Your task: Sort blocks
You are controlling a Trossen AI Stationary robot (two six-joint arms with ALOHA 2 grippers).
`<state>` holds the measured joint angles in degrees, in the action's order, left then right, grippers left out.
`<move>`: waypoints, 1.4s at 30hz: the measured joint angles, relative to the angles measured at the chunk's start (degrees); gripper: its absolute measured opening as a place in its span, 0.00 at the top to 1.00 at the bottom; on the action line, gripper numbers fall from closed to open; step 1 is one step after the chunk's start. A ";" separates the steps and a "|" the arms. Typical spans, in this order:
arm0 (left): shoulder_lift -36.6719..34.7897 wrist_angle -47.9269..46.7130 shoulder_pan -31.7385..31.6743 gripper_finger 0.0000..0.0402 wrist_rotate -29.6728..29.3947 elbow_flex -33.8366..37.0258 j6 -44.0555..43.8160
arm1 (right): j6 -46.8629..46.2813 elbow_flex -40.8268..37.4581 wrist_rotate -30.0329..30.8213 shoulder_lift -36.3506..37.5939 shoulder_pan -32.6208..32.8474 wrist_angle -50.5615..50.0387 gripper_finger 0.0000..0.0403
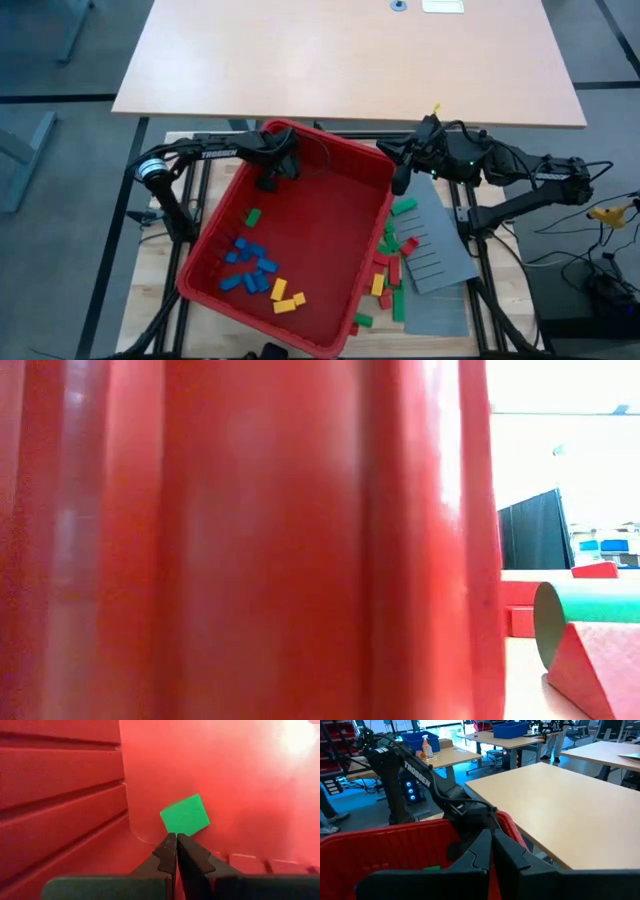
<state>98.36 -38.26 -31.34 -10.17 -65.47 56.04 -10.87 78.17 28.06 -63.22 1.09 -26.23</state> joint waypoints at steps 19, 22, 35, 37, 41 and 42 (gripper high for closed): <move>6.30 4.26 -0.07 1.00 -13.95 0.07 -1.15 | -1.02 0.00 0.03 0.02 1.04 0.36 1.00; 6.21 4.42 -0.06 1.00 -17.27 -0.07 -2.04 | -1.13 0.00 0.02 0.02 1.04 0.36 1.00; 6.69 5.26 -0.37 1.00 -20.13 -1.05 -2.59 | -1.07 0.00 0.04 0.02 1.04 0.34 1.00; 7.84 4.57 -0.48 1.00 -19.79 -1.02 -2.53 | -1.07 0.00 0.04 0.02 1.04 0.34 1.00; 9.11 4.15 -0.57 1.00 -15.99 -0.93 -2.84 | -1.05 0.02 0.05 0.02 1.30 0.32 1.00; 9.14 4.18 -0.61 1.00 -14.56 -0.97 -2.89 | -1.04 0.02 0.04 0.02 1.30 0.32 1.00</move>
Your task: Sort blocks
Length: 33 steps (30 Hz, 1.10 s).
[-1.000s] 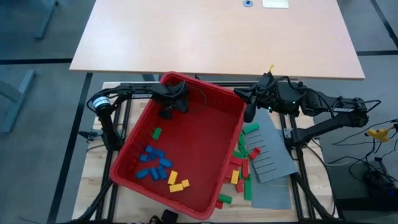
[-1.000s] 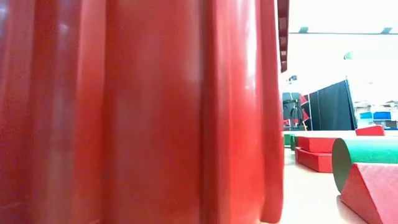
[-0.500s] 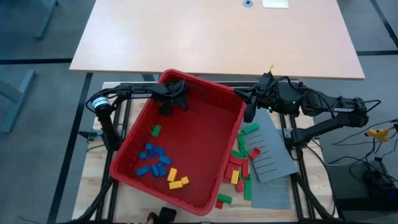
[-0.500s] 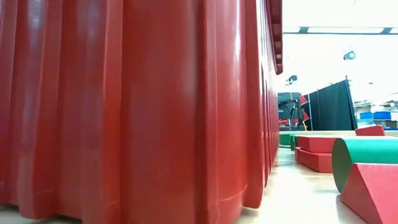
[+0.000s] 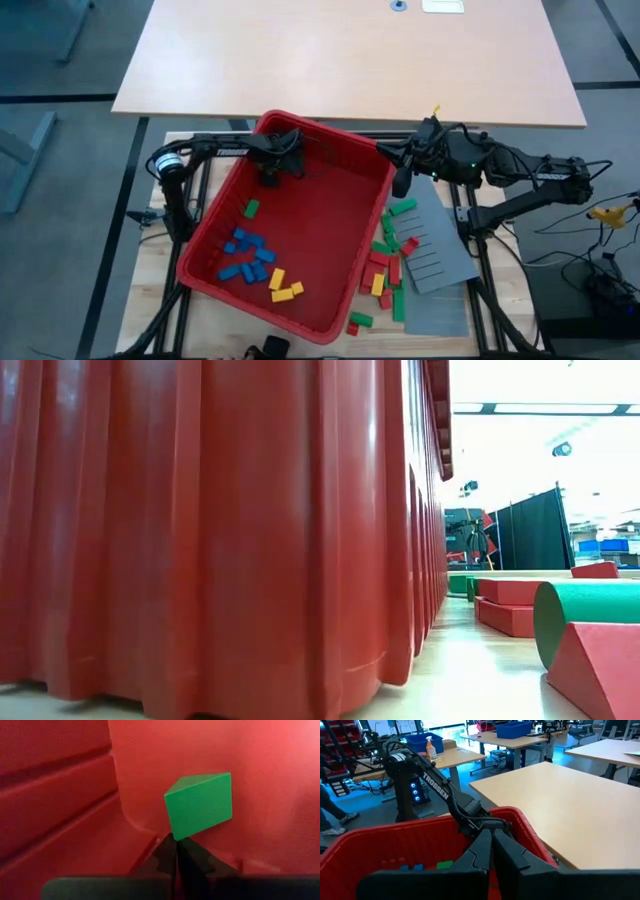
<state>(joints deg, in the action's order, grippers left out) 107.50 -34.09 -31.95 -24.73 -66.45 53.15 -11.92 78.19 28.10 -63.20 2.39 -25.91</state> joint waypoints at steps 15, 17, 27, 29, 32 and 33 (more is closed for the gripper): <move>-5.44 4.36 0.94 1.00 23.08 0.01 -0.99 | 0.15 0.07 0.00 0.00 0.00 -0.22 1.00; -6.68 4.45 0.95 1.00 22.95 0.01 -0.96 | 0.15 0.07 0.01 0.00 0.00 -0.20 1.00; -12.18 4.11 3.34 1.00 22.45 0.01 11.89 | 0.56 0.07 0.02 0.00 0.00 -0.17 1.00; -12.84 4.12 3.88 0.98 22.45 0.01 13.92 | 0.56 0.05 0.02 0.00 0.00 -0.17 1.00; -13.16 3.99 4.31 0.90 22.45 0.01 14.95 | 0.56 0.07 0.03 0.00 0.00 -0.17 1.00; -13.15 3.82 4.41 0.86 22.45 0.01 15.04 | 0.56 0.07 0.04 0.00 0.00 -0.16 1.00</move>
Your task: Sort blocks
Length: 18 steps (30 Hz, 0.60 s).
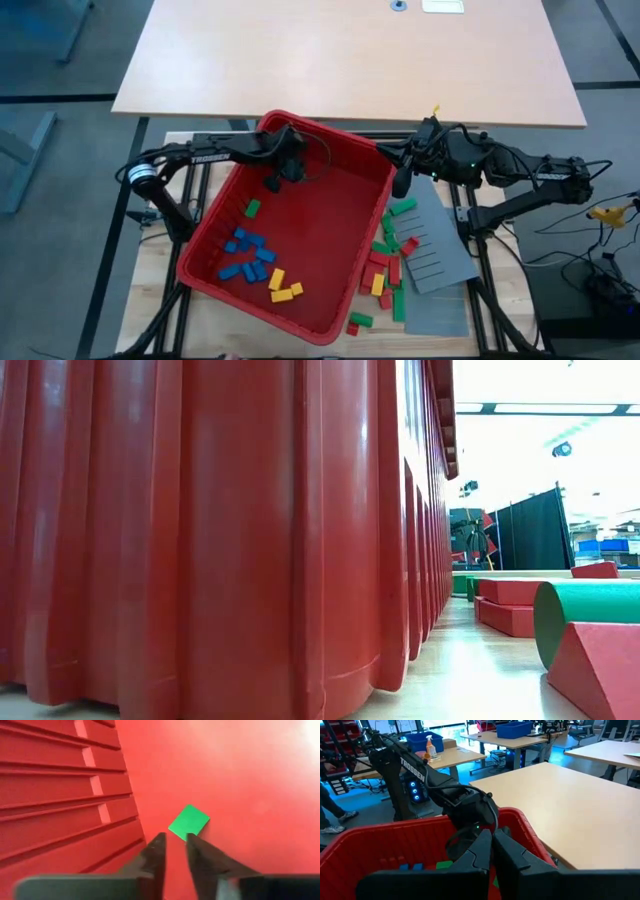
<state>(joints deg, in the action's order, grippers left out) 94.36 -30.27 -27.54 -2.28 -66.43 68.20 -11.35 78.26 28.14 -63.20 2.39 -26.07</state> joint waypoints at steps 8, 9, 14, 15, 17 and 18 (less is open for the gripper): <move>1.29 0.84 0.12 0.41 -0.19 0.00 3.86 | -0.26 -0.01 0.00 0.00 0.00 0.19 1.00; 1.68 1.57 0.12 0.36 -0.22 0.00 3.97 | -0.56 -0.02 -0.01 0.00 0.00 0.18 1.00; 3.18 5.02 0.10 0.21 -0.26 0.00 3.99 | -0.64 -0.02 0.00 0.00 0.48 0.35 1.00; 3.56 5.06 0.10 0.21 -0.24 0.00 3.99 | -0.64 -0.02 -0.02 0.00 0.48 0.38 1.00; 4.13 4.33 0.10 0.21 -0.15 0.00 3.83 | -0.65 -0.02 -0.02 0.00 0.50 0.49 1.00; 4.61 3.86 0.10 0.22 -0.05 0.00 3.83 | -0.63 -0.02 -0.02 0.00 0.50 0.47 1.00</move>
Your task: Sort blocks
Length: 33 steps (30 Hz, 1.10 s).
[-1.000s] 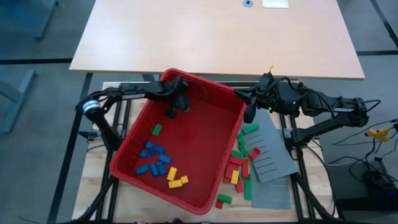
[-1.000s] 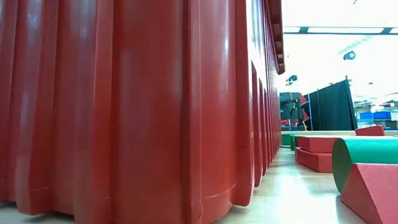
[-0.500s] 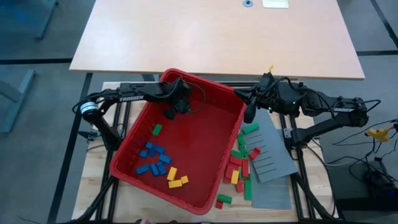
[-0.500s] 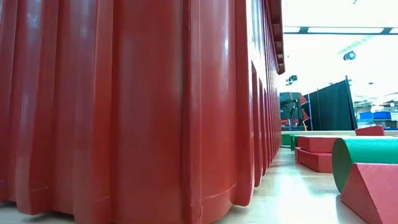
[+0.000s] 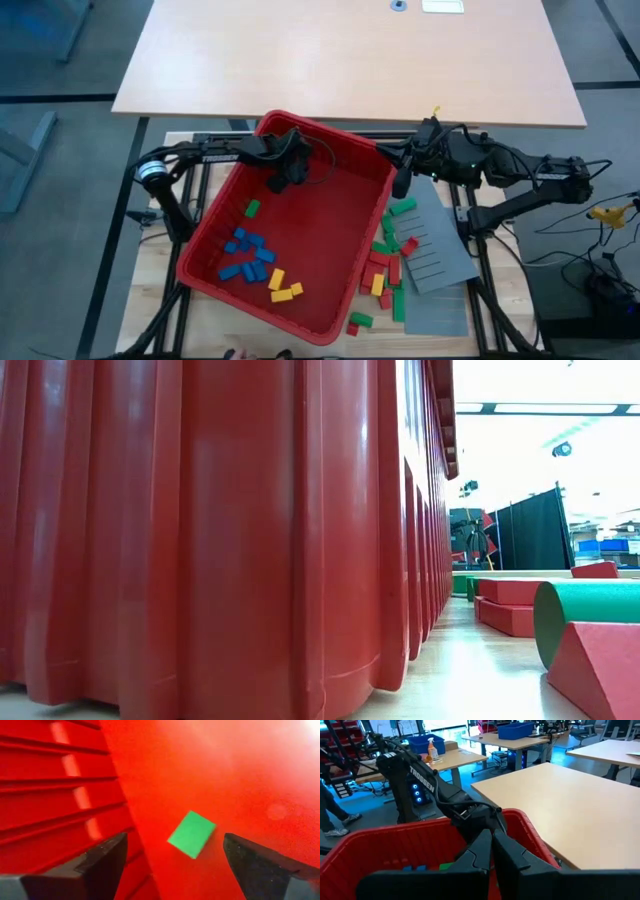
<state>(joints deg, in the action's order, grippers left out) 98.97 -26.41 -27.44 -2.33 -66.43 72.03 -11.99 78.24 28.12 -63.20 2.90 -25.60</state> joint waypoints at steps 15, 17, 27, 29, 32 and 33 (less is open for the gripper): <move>0.25 -3.61 0.01 0.22 0.09 -0.21 1.80 | 0.11 0.00 -0.02 0.00 0.00 0.17 1.00; 0.25 -4.20 0.02 0.22 0.09 -0.22 0.57 | 0.23 0.00 -0.02 0.00 0.11 0.17 1.00; -5.24 -5.02 0.09 0.22 0.15 -1.34 -16.67 | 0.68 0.00 -0.02 0.00 0.11 0.17 1.00; -8.47 -5.14 0.09 0.22 0.53 -1.51 -19.29 | 0.68 -0.02 -0.02 0.00 0.09 0.17 1.00; -13.45 -5.13 0.09 0.22 0.79 -1.68 -21.60 | 0.69 -0.05 -0.05 -0.35 -0.12 0.18 1.00; -15.19 -5.16 0.09 0.22 0.79 -1.68 -22.57 | 0.65 -0.09 -0.02 -0.77 -0.17 0.20 1.00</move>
<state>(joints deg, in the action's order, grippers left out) 83.78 -31.56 -27.35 -1.54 -68.12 49.46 -11.34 78.15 28.10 -63.97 2.72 -25.40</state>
